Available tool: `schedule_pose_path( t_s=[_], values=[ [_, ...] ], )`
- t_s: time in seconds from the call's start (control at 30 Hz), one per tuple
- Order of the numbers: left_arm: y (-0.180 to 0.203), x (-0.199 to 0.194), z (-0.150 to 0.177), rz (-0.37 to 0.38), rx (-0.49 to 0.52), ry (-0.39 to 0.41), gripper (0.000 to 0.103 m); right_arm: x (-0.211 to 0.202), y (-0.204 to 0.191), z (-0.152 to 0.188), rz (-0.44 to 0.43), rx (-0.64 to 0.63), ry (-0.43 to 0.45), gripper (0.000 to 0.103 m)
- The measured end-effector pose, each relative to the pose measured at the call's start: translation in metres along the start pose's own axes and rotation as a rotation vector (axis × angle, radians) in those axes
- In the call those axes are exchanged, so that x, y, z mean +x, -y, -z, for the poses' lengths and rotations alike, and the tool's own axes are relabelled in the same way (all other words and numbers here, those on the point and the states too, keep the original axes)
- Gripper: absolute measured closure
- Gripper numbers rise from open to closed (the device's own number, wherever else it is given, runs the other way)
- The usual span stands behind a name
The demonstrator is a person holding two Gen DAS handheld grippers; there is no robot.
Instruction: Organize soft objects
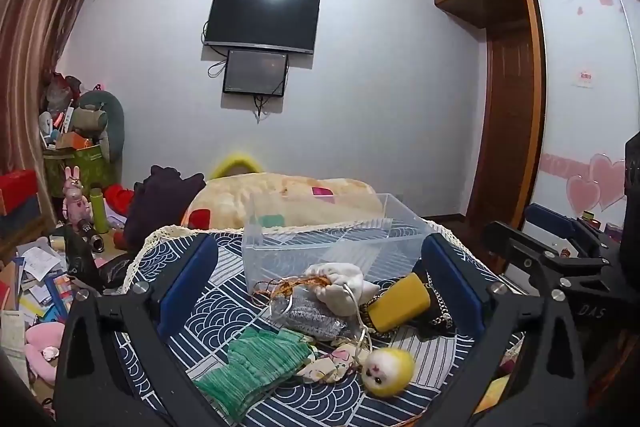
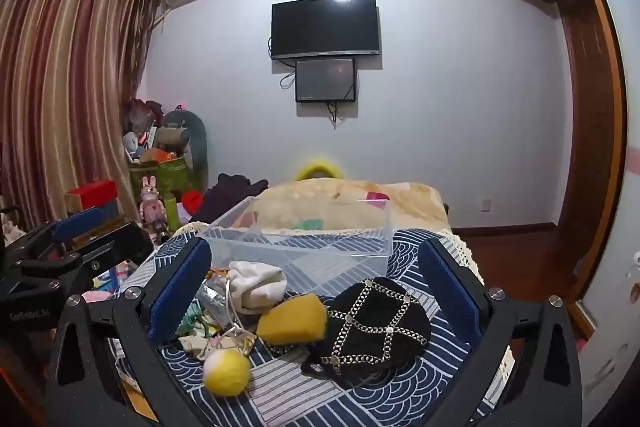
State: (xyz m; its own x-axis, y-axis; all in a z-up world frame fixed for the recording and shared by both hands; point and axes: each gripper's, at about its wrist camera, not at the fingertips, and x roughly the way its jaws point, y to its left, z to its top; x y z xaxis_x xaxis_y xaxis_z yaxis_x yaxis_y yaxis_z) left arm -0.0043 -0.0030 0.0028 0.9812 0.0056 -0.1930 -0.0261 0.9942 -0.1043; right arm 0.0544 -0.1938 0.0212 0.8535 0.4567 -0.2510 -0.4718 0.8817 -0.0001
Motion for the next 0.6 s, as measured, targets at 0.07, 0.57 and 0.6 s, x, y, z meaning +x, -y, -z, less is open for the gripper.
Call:
schedule_pose_path(
  t_s=[0.07,0.57,0.6],
  values=[
    [0.0005,-0.0006,-0.0001,-0.001,0.000,0.004,0.000,-0.0009,0.0002,0.0016,-0.001,0.000,0.005,0.000],
    [0.0007,-0.0032,-0.0026,0.003,0.001,0.008,0.000,-0.0048,0.0019,0.0006,-0.011,0.010,0.016,0.000],
    [0.0013,-0.0033,-0.0025,0.003,0.002,0.009,0.000,-0.0046,0.0021,0.0008,-0.012,0.010,0.015,0.000]
  ],
)
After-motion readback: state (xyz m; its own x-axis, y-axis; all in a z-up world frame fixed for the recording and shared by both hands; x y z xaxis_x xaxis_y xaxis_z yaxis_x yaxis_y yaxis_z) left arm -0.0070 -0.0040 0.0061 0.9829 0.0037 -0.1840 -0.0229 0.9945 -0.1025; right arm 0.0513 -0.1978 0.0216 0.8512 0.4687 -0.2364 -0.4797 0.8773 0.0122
